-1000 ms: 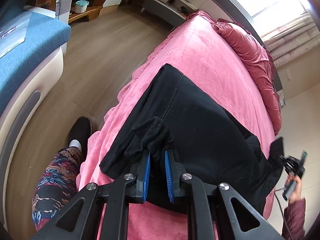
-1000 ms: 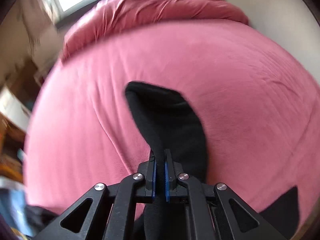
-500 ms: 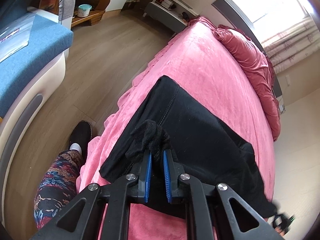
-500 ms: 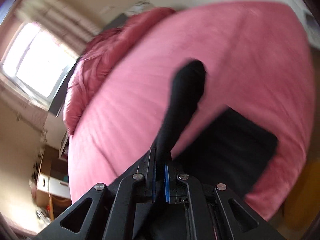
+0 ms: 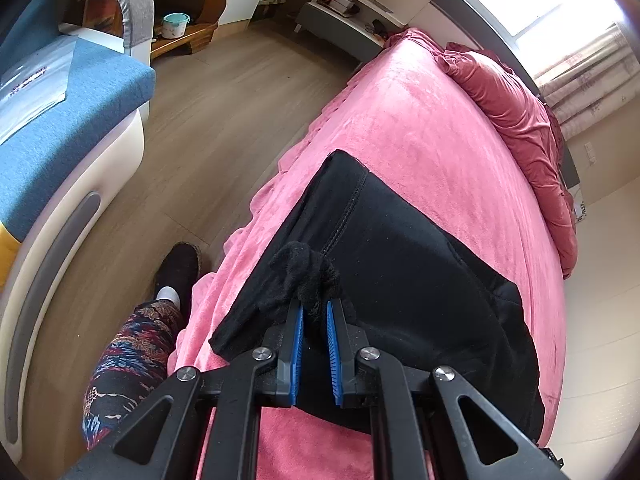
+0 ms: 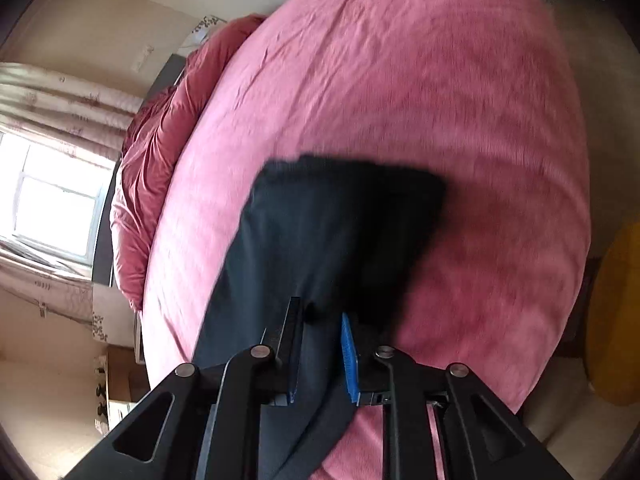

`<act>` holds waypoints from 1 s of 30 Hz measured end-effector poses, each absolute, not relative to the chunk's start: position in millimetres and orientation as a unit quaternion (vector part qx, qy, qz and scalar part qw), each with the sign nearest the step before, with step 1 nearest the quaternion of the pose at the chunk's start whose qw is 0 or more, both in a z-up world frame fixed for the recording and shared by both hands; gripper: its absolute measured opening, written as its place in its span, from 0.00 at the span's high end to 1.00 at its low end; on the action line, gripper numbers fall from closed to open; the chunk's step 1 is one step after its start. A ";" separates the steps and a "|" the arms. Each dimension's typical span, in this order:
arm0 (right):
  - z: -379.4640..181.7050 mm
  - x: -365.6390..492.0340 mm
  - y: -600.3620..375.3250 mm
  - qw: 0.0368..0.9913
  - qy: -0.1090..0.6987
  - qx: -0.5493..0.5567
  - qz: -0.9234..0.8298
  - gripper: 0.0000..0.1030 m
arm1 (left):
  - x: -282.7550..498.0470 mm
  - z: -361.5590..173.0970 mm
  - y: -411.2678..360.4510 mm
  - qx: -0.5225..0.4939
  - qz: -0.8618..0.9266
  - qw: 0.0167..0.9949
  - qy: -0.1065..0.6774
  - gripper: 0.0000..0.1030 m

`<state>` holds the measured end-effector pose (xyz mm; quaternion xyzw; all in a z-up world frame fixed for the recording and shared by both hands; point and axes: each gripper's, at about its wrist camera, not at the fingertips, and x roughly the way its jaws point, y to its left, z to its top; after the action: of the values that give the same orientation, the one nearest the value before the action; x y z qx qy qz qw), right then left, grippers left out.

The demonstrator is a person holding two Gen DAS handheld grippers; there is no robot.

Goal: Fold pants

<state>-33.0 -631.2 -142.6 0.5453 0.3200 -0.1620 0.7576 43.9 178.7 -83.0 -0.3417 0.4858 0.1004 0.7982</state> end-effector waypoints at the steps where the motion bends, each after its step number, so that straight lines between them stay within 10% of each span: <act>1: -141.4 -29.2 -637.6 0.757 0.322 0.545 -0.165 0.81 | 44.7 -82.6 178.2 -0.340 0.100 0.799 0.486 0.89; 19: -127.8 -43.5 -660.9 0.762 0.371 0.480 -0.227 0.92 | 32.4 -85.3 200.4 -0.334 0.105 0.803 0.482 0.95; 23: -119.2 -53.3 -662.2 0.760 0.373 0.477 -0.237 0.58 | 21.9 -81.9 204.4 -0.356 0.094 0.800 0.474 0.82; 30: -70.2 -55.3 -618.8 0.816 0.394 0.361 -0.219 0.56 | -12.8 -78.7 204.4 -0.420 0.060 0.788 0.445 0.79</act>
<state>-55.3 -618.8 -70.2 0.3614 0.3939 -0.2189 0.8163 -12.8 204.4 -78.7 -0.4200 0.4453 0.0602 0.7885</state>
